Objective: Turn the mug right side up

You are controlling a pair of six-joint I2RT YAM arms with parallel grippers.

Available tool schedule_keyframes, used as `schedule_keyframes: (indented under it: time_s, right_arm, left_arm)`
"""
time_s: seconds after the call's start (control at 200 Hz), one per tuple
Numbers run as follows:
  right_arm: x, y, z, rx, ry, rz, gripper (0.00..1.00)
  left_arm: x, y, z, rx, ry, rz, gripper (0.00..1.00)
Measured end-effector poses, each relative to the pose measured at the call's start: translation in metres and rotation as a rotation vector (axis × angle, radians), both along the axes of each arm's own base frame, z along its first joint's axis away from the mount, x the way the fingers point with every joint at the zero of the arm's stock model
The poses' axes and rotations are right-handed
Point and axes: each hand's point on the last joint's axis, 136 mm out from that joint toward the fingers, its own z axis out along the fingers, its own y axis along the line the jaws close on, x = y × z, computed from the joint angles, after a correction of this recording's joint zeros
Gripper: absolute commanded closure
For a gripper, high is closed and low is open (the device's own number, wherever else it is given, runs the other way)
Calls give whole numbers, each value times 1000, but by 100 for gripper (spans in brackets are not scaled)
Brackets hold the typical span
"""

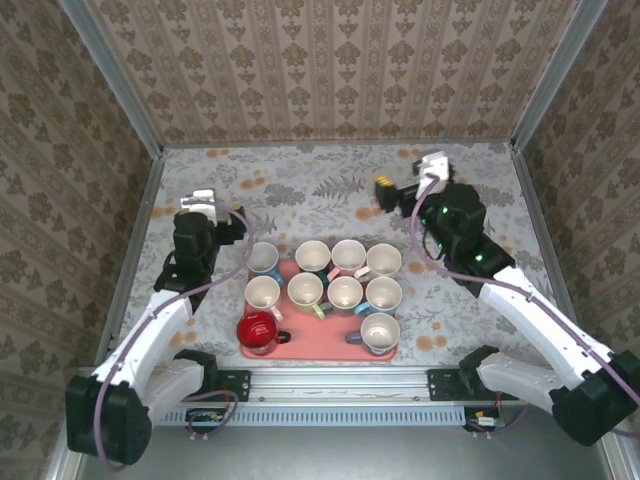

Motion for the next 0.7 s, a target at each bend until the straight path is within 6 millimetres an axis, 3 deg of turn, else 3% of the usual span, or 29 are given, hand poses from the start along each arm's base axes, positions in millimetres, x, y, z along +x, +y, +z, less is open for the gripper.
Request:
schedule_keyframes:
  time_s: [0.16,0.345,0.515,0.7]
  right_arm:
    - [16,-49,-93,-68,169,-170,0]
    - [-1,-115,-181,-73,293,-385,0]
    - [-18,-152,-225,-2,294,-482,0]
    - [-9,-132,-240,34,247,-362,0]
  left_arm:
    - [8,37,-45,16,87,105,0]
    - [13,38,-96,31,194,104,0]
    - [21,42,-121,46,231,112,0]
    - [35,46,-118,40,150,81,0]
